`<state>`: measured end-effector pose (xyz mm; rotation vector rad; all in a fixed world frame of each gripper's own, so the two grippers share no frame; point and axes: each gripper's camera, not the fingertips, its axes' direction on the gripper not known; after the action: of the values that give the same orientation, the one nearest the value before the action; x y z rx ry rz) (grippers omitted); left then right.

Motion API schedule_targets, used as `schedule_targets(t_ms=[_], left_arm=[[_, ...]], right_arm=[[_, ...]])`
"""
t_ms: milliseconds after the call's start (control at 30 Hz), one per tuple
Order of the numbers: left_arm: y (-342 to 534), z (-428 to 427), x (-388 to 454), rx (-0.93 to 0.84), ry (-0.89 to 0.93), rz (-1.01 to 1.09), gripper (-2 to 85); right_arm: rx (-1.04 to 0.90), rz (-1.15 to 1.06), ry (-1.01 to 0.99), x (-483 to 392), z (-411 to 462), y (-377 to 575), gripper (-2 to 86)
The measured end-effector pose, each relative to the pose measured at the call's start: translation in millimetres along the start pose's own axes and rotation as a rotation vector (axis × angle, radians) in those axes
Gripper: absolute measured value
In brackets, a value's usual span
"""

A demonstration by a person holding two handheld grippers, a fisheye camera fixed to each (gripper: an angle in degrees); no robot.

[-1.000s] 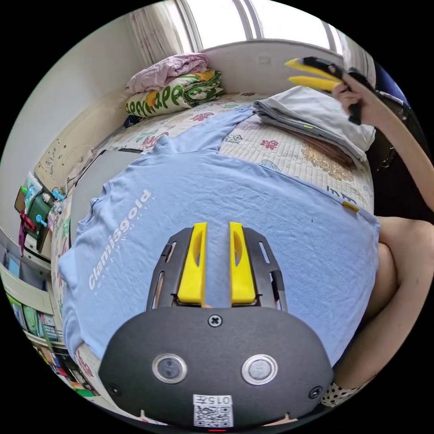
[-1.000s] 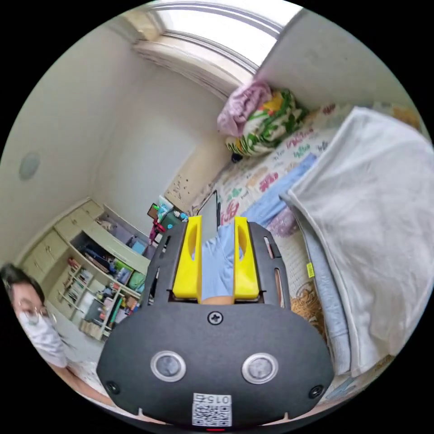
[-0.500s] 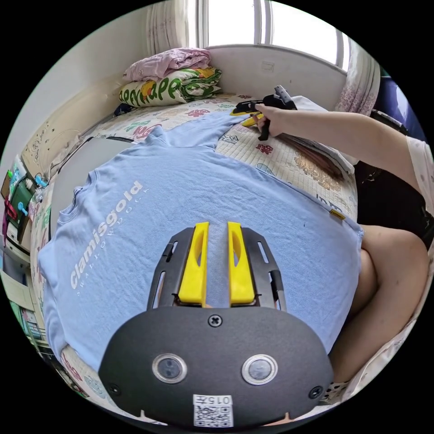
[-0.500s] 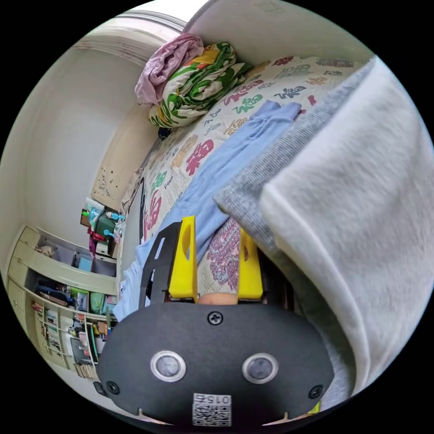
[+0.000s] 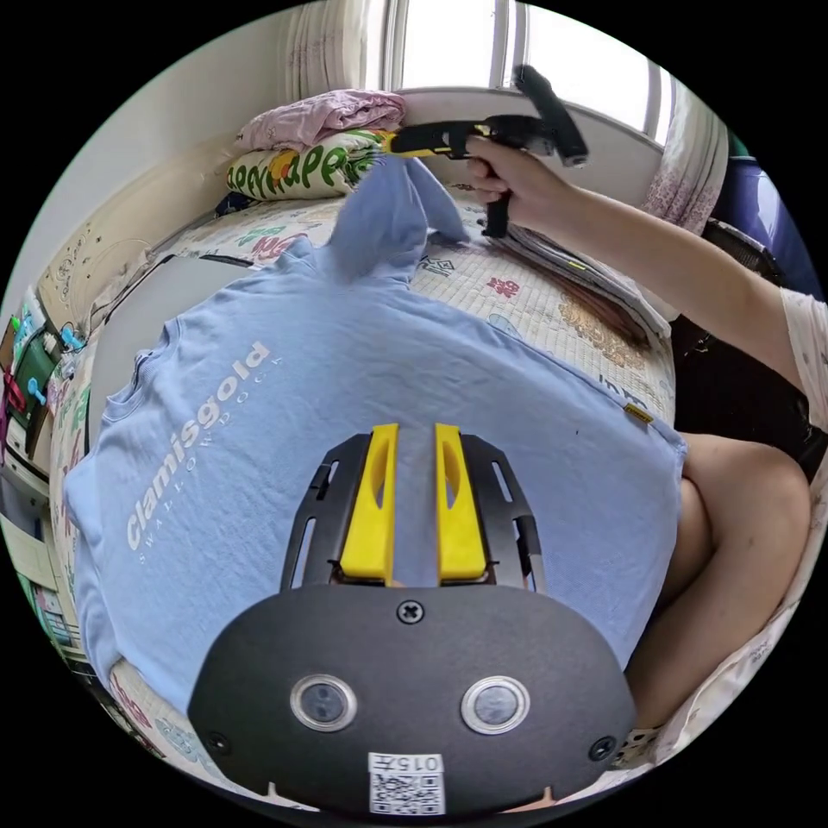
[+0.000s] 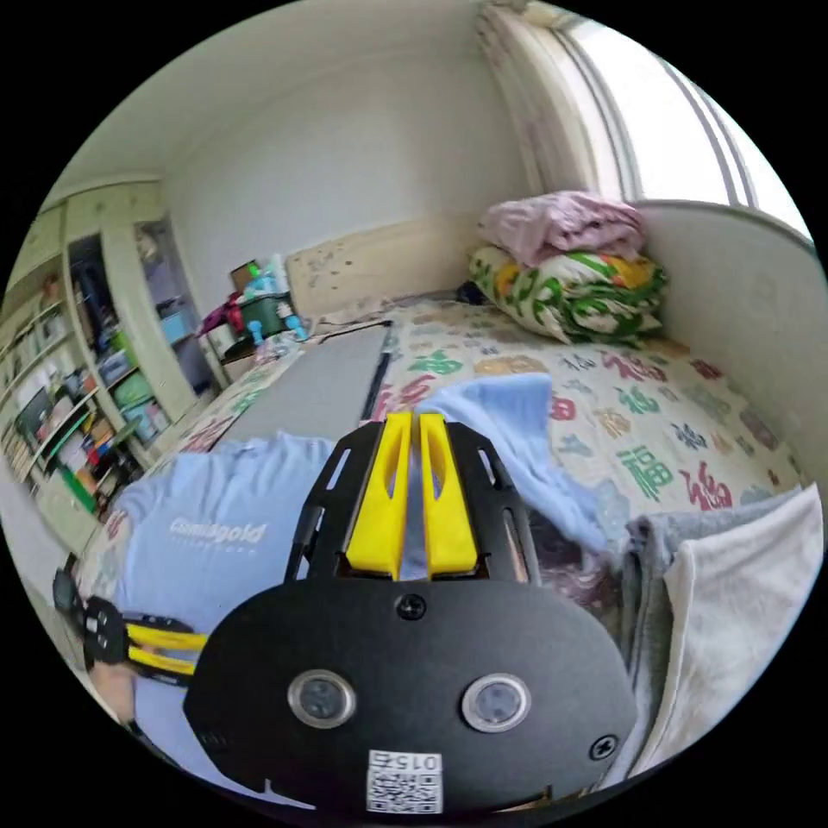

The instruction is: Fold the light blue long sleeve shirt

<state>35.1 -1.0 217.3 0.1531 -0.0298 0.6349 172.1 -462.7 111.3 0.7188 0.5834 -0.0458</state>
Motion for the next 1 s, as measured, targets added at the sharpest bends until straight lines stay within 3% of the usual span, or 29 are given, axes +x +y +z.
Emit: schedule_targets(t_ms=[67,167,233,367,533,800,1000], left_arm=[[5.8,-7.1,-4.3,0.061,0.060,0.032,6.8],[15.3,-34.5,-12.3,0.111,-0.005,0.018,6.4],[19.2,-55.0,-21.7,0.151,-0.062,-0.024,6.8],[1.1,-80.1,-50.9,0.259,-0.042,-0.108,8.1],[-64.1,-50.4,-92.0,0.270,-0.065,-0.239,10.6],[-216.0,13.3,-49.0,0.154,0.128,-0.001,11.9],[-285.6,76.1,-3.6,-0.155,-0.071,0.109,11.5]], right_arm=[[-0.147,-0.222,-0.185,-79.1,11.8,75.8,0.7],[-0.346,-0.191,-0.285,-101.4,48.5,186.3,0.8],[-0.450,-0.191,-0.246,-96.7,70.1,239.8,0.9],[-0.432,-0.203,-0.196,-81.6,77.6,312.5,1.2],[-0.419,-0.287,-0.135,-75.5,96.5,392.3,1.0],[-0.372,-0.371,-0.024,-58.8,118.2,492.8,0.7],[-0.372,-0.358,-0.041,-24.9,128.0,539.3,0.6]])
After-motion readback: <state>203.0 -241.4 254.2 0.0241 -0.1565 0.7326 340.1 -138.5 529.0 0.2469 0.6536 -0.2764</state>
